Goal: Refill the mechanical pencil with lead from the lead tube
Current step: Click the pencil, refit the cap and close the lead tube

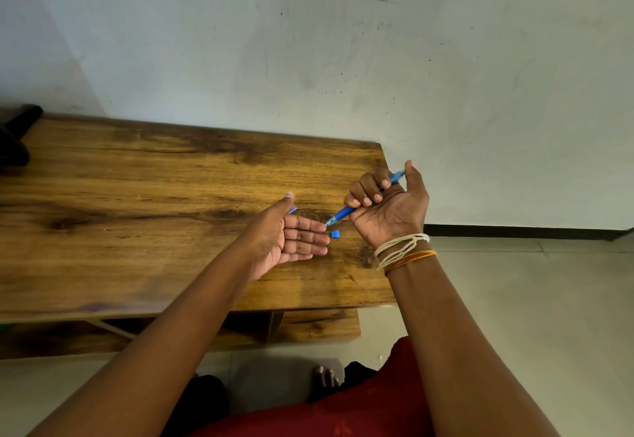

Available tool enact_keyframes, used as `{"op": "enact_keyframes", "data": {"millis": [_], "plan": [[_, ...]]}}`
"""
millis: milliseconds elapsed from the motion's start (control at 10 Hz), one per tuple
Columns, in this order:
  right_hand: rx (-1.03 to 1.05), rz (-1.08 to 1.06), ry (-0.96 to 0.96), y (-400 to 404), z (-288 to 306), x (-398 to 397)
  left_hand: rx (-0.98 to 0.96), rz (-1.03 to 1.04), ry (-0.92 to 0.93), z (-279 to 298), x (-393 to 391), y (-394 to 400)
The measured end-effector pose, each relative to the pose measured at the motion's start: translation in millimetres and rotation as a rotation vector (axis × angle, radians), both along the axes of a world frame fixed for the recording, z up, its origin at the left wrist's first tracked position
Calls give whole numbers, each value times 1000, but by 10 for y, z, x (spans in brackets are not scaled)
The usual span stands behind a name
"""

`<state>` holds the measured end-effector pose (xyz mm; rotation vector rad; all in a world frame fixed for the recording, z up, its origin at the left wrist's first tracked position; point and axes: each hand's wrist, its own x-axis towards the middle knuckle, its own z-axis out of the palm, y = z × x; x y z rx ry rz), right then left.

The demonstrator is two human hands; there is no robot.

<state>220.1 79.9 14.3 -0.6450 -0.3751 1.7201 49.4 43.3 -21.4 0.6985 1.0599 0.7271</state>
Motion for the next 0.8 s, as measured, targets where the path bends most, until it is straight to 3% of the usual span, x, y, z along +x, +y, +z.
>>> {"op": "enact_keyframes", "data": {"millis": [500,800], "plan": [[-66,-69,71,17,-44,20,-14,12,-42,-14,-18,12],[-53,-63,20,9,-22,10,-15,11,-52,-21,-17,7]]}}
